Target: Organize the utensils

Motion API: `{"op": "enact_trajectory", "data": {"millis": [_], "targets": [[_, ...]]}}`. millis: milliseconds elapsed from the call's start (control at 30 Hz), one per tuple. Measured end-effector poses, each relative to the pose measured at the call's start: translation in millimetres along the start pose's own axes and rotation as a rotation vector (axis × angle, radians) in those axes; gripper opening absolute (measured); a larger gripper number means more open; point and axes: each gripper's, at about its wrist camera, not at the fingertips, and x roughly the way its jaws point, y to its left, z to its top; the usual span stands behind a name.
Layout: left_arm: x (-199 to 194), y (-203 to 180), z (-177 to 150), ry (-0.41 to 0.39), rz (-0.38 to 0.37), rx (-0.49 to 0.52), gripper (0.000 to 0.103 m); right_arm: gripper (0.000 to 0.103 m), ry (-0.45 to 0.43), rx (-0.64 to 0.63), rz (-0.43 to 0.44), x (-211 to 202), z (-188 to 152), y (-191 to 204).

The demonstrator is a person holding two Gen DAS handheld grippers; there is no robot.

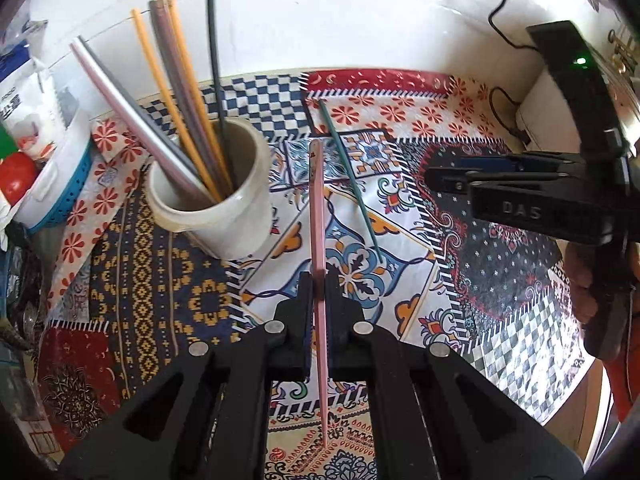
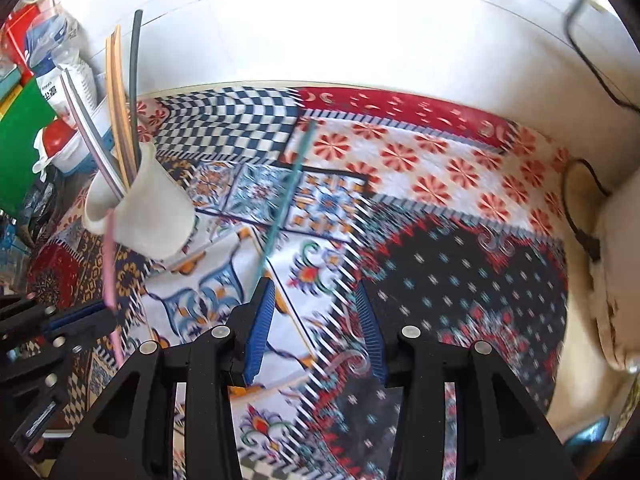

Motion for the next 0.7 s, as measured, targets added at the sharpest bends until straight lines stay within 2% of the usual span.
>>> {"op": "enact_trajectory", "data": {"millis": [200, 367, 633, 700], "targets": [[-22.4, 27.3, 3.1, -0.06, 0.021, -0.079, 0.003, 0.038, 0.046, -0.05, 0.003, 42.3, 37.3, 23.6], [-34.4, 41.4, 7.7, -0.094, 0.03, -0.111, 0.003, 0.038, 0.101, -0.032, -0.026, 79.0, 61.0, 25.4], [-36.1, 54.9, 14.4, -0.111, 0.03, -0.134, 0.003, 0.024, 0.158, -0.037, -0.045, 112.1, 72.4, 29.2], [-36.0, 57.2, 15.7, -0.113, 0.023, -0.14, 0.003, 0.02, 0.14, -0.048, -0.063, 114.9, 75.0, 31.8]]}}
